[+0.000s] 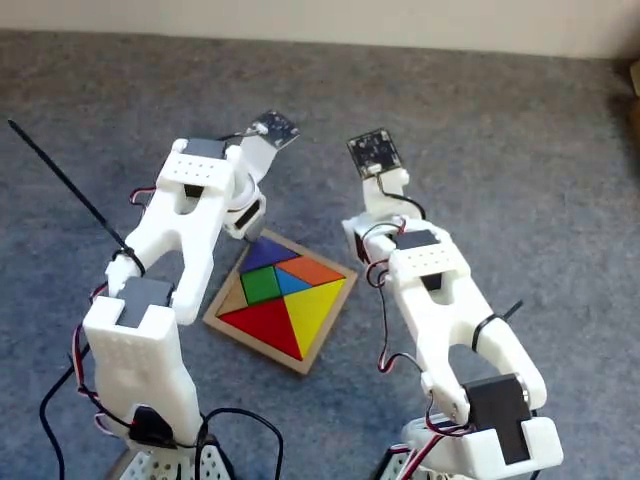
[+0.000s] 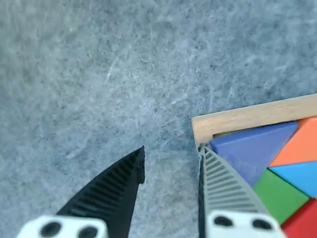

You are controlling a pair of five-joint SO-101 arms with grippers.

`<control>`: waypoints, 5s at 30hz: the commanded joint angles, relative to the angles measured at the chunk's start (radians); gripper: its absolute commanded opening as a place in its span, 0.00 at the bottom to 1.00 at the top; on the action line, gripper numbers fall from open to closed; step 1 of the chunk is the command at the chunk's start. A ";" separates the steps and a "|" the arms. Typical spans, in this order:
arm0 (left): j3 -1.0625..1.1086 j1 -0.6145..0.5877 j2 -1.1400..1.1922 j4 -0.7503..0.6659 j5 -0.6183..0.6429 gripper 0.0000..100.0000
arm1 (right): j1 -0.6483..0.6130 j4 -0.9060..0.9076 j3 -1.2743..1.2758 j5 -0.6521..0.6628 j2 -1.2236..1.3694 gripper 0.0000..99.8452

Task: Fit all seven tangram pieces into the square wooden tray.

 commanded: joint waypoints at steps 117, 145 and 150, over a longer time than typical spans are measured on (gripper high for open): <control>1.590 -0.197 -1.880 -0.776 0.436 0.01 | 0.240 0.400 1.024 -0.103 -1.699 0.01; 1.733 -0.114 -2.111 -0.032 0.345 0.01 | 0.240 0.822 1.063 -0.104 -1.705 0.01; 1.732 -0.114 -2.152 0.009 0.345 0.01 | 0.239 0.822 1.063 -0.104 -1.705 0.01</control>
